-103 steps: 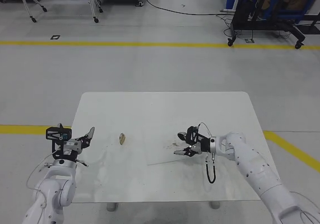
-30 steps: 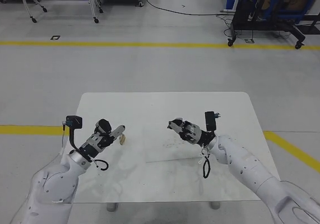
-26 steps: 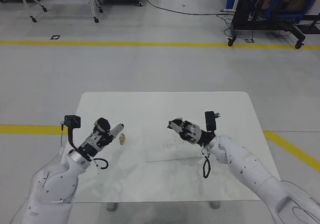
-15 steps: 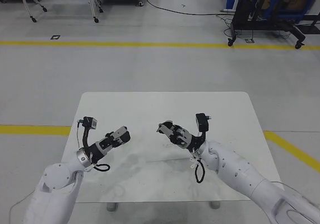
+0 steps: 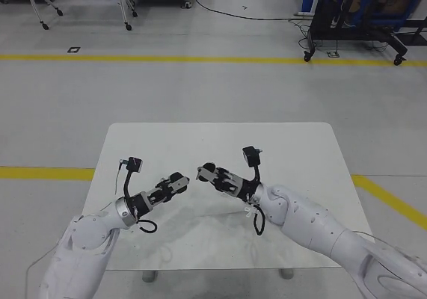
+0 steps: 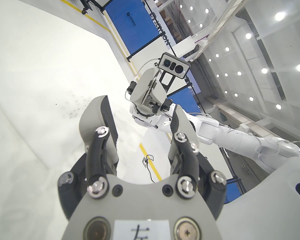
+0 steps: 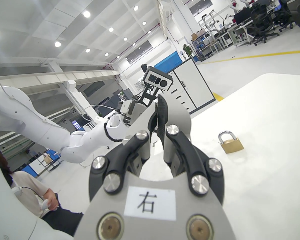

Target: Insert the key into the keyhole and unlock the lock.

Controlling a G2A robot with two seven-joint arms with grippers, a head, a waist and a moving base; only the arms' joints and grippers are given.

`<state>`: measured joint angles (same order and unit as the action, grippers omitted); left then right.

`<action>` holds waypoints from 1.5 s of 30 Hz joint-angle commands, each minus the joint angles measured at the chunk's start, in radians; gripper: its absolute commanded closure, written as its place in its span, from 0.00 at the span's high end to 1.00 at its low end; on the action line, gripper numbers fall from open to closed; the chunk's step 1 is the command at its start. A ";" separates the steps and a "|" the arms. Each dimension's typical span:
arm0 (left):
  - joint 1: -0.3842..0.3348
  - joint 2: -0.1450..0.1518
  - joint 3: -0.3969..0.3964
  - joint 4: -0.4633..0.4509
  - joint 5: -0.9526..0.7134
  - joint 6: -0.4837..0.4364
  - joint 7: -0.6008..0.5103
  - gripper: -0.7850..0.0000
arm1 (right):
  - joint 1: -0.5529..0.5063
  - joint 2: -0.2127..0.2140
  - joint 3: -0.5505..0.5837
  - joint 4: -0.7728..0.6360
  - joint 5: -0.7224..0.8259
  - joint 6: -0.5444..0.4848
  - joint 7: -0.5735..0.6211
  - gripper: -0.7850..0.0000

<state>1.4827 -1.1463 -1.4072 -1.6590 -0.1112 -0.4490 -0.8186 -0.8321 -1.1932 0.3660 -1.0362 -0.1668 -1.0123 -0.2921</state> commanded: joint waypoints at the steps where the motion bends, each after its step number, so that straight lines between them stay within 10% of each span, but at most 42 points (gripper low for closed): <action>1: -0.002 0.001 0.001 0.003 -0.005 -0.002 -0.008 0.59 | 0.002 -0.003 -0.002 0.003 0.042 0.000 0.037 0.00; 21: -0.013 0.008 0.043 0.022 0.077 -0.026 0.053 0.37 | -0.005 -0.061 0.068 0.065 0.349 0.000 0.442 0.00; 33: -0.017 0.013 0.060 0.025 0.092 -0.013 0.075 0.00 | -0.037 -0.094 0.150 0.098 0.379 0.000 0.584 0.00; 45: -0.020 0.016 0.067 0.024 0.125 -0.001 0.130 0.00 | -0.067 -0.118 0.229 0.116 0.378 0.000 0.670 0.00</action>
<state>1.4623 -1.1309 -1.3391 -1.6341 0.0135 -0.4495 -0.6944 -0.8973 -1.3098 0.5897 -0.9210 0.2111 -1.0123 0.3740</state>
